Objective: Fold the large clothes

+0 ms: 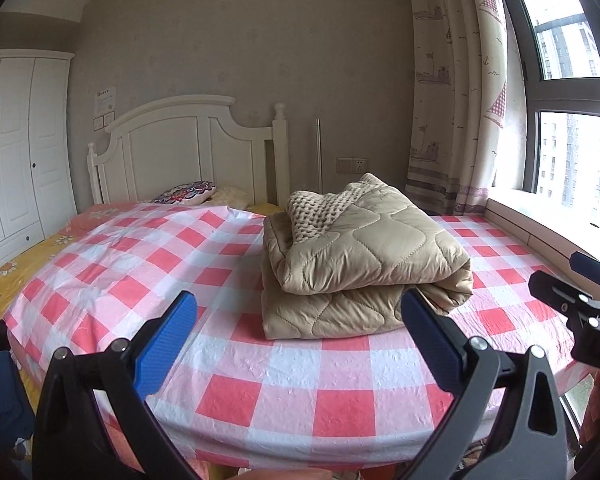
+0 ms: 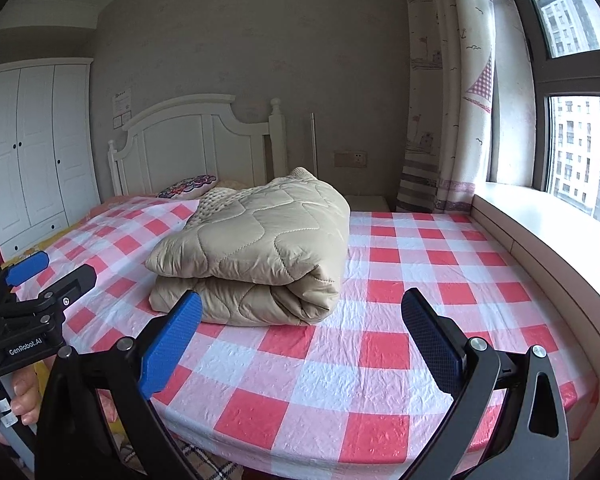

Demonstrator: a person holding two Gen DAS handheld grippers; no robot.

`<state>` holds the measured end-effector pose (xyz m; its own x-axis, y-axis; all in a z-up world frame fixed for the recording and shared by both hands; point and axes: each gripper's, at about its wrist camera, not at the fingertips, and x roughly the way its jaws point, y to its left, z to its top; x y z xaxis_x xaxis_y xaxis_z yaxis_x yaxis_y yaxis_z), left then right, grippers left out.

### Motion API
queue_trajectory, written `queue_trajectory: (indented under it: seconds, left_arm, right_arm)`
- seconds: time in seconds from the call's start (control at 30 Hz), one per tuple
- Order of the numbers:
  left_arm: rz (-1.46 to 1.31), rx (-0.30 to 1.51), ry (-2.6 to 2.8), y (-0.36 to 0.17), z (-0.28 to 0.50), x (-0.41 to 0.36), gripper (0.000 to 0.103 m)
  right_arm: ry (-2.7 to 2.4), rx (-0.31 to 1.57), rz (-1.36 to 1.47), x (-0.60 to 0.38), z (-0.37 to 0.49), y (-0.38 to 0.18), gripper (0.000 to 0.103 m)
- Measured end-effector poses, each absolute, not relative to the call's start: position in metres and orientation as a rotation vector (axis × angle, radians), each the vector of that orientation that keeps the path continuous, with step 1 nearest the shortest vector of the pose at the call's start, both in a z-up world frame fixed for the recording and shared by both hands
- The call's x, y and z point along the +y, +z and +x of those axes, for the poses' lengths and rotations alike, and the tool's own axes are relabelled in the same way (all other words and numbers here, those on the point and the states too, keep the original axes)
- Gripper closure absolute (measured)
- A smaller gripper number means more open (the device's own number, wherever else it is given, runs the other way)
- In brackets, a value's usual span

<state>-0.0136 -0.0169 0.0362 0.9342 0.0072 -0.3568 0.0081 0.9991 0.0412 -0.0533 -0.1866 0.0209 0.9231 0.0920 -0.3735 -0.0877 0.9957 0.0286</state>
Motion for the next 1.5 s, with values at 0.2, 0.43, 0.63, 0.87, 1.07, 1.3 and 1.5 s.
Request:
queue_trajectory:
  seconds: [0.2,0.43,0.63,0.87,1.07,1.3,1.5]
  left_arm:
    - [0.043,0.369,-0.003,0.0357,-0.0133,-0.0162,0.002]
    - [0.041,0.374,0.0,0.0346,-0.0117,-0.014,0.002]
    - [0.04,0.378,-0.002,0.0337,-0.0107,-0.0124,0.002]
    - [0.043,0.38,-0.001,0.0328,-0.0099,-0.0119,0.002]
    - [0.042,0.388,0.004,0.0291,-0.0087,-0.0104,0.002]
    - [0.046,0.393,0.009,0.0271,-0.0075,-0.0103,0.002]
    - [0.045,0.393,0.009,0.0269,-0.0072,-0.0094,0.002]
  right_arm:
    - [0.1,0.387,0.011,-0.1833,-0.0533,0.0204,0.006]
    - [0.105,0.4,0.009,-0.1807,-0.0516,0.0175,0.006]
    - [0.105,0.404,0.01,-0.181,-0.051,0.0166,0.006]
    - [0.106,0.411,0.019,-0.1794,-0.0497,0.0144,0.006]
    - [0.105,0.414,0.021,-0.179,-0.0491,0.0128,0.006]
    - [0.106,0.418,0.025,-0.18,-0.0482,0.0124,0.006]
    - [0.107,0.419,0.025,-0.1798,-0.0477,0.0118,0.006]
